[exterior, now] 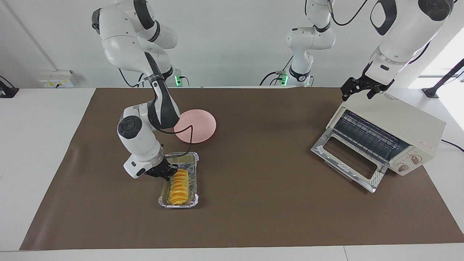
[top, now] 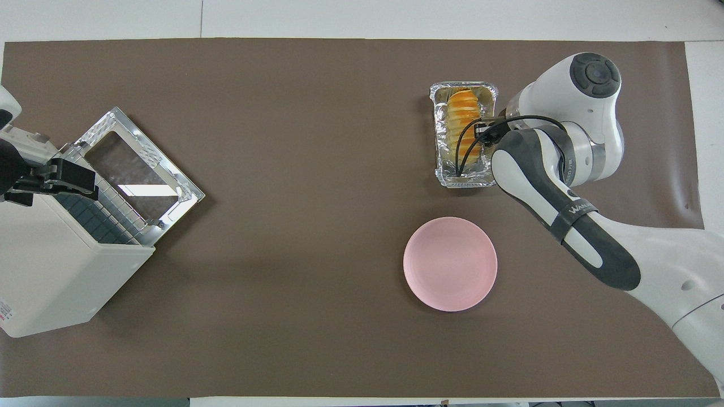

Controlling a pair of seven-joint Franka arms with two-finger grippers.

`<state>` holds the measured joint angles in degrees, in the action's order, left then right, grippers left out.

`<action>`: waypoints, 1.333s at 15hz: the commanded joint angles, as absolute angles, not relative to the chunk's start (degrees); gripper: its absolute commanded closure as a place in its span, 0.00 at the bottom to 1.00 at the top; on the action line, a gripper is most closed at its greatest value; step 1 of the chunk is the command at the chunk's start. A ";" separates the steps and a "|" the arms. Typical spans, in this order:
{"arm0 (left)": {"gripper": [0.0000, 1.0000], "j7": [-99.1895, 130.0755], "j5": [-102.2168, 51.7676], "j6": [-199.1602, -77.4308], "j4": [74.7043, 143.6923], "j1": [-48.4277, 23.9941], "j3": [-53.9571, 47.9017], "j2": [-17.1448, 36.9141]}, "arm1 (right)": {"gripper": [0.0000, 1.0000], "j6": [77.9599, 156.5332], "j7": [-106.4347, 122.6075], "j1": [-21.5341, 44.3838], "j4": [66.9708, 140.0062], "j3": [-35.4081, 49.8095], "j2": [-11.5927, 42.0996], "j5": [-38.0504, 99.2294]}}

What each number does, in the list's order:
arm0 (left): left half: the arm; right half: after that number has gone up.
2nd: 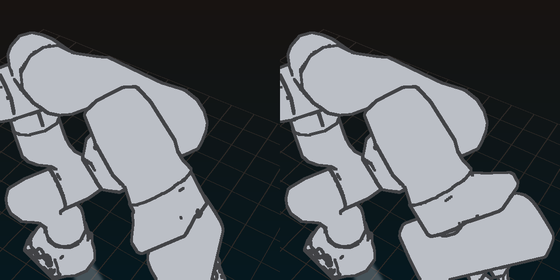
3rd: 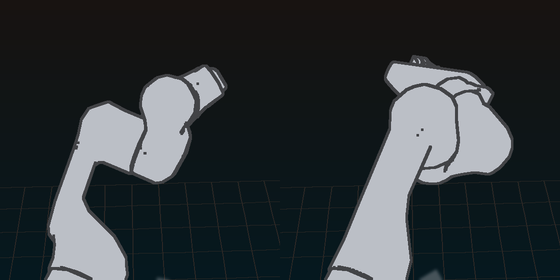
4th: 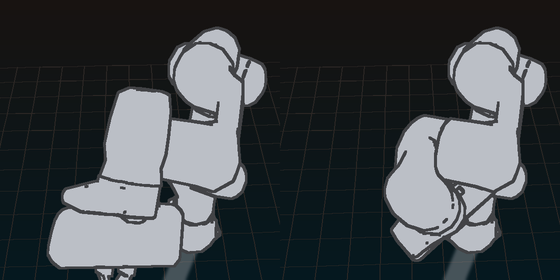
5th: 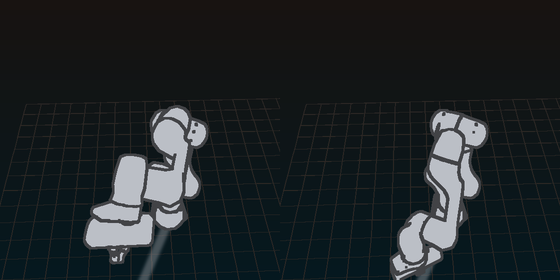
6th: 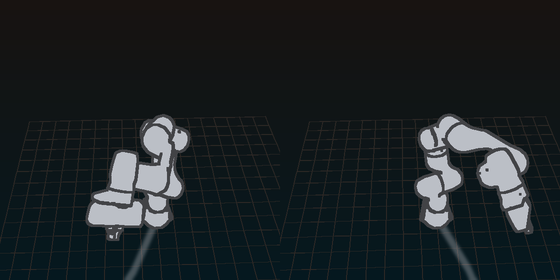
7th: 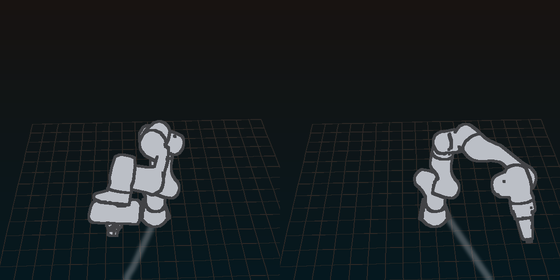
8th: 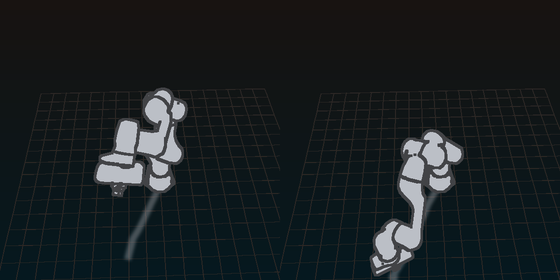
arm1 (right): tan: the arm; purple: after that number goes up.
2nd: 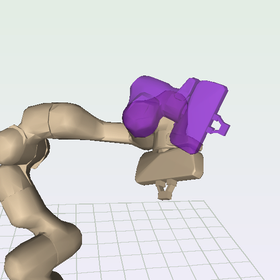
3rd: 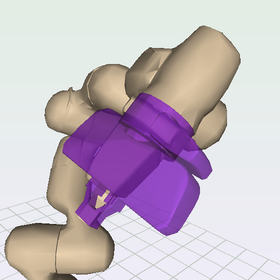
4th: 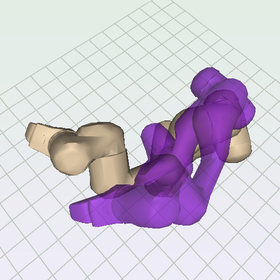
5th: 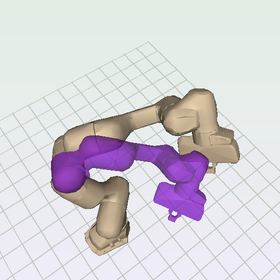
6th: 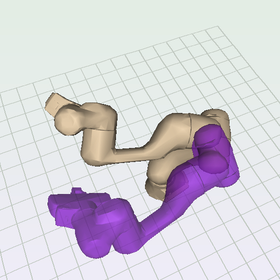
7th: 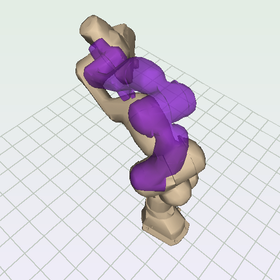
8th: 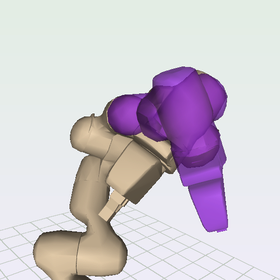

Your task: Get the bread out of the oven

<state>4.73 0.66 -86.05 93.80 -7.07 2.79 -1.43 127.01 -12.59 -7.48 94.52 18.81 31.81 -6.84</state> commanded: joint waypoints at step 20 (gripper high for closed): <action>0.00 4.22 -0.35 -85.17 93.87 -6.42 2.64 -2.20 | 0.04 121.19 -17.84 -0.80 84.81 17.67 36.29 -14.85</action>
<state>4.72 0.66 -86.02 93.80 -7.07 2.79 -1.43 119.74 -16.64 -0.84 86.44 18.04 34.21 -13.02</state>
